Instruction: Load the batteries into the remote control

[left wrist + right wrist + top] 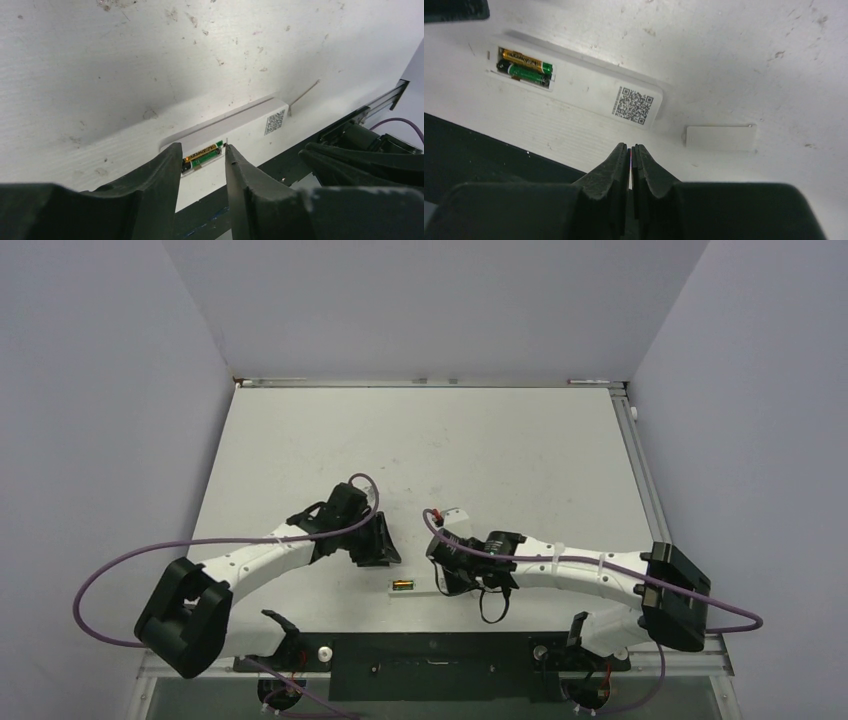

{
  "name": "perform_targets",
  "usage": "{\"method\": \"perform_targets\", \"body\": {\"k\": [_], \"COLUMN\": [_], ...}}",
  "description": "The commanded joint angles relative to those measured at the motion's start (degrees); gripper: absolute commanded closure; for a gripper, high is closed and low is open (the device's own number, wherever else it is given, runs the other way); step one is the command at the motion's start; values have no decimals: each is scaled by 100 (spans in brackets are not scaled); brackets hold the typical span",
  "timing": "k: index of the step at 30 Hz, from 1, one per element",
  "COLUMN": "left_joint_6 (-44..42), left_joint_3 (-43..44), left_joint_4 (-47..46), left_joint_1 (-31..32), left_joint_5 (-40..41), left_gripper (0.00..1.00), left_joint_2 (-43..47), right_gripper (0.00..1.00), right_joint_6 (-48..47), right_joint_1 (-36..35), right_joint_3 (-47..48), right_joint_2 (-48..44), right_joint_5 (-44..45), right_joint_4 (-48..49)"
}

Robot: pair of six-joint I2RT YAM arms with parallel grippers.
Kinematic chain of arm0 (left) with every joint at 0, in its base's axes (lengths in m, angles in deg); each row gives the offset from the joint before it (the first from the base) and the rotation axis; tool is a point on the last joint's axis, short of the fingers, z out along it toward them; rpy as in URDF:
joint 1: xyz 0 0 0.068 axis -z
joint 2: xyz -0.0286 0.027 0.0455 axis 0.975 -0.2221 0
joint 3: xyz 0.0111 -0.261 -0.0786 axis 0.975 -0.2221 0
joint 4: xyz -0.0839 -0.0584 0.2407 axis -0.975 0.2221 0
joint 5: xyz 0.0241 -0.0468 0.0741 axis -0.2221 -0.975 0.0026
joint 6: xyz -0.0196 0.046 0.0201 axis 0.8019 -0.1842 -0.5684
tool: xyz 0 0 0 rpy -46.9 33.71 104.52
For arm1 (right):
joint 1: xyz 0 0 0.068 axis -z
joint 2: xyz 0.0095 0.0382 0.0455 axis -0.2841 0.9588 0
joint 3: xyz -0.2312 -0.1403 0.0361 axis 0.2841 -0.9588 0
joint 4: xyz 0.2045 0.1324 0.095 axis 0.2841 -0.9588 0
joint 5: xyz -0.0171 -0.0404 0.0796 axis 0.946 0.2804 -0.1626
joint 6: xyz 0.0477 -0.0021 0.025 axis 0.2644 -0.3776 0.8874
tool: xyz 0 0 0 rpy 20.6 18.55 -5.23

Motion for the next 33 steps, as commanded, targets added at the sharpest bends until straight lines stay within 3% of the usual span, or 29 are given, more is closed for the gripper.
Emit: {"method": "perform_targets", "body": {"k": [1,17,33], "left_joint_6": [-207,-194,-8], "left_joint_3": [355,292,-199], "left_joint_4": [-112,-236,-218], "left_joint_1": [64,374,537], "left_joint_5": [-21,14,64], "left_gripper": [69,98,100], "left_joint_2": [-459,-1222,-791], "right_gripper": [91,91,91], "right_joint_6": [264,446,-135], "right_joint_1": [-19,-82,396], "right_joint_3": [-531,-987,-15], "right_joint_2": [-460,225,1325], "right_joint_5": [-503,-657,-101], "right_joint_4": [758,1565,1503]}}
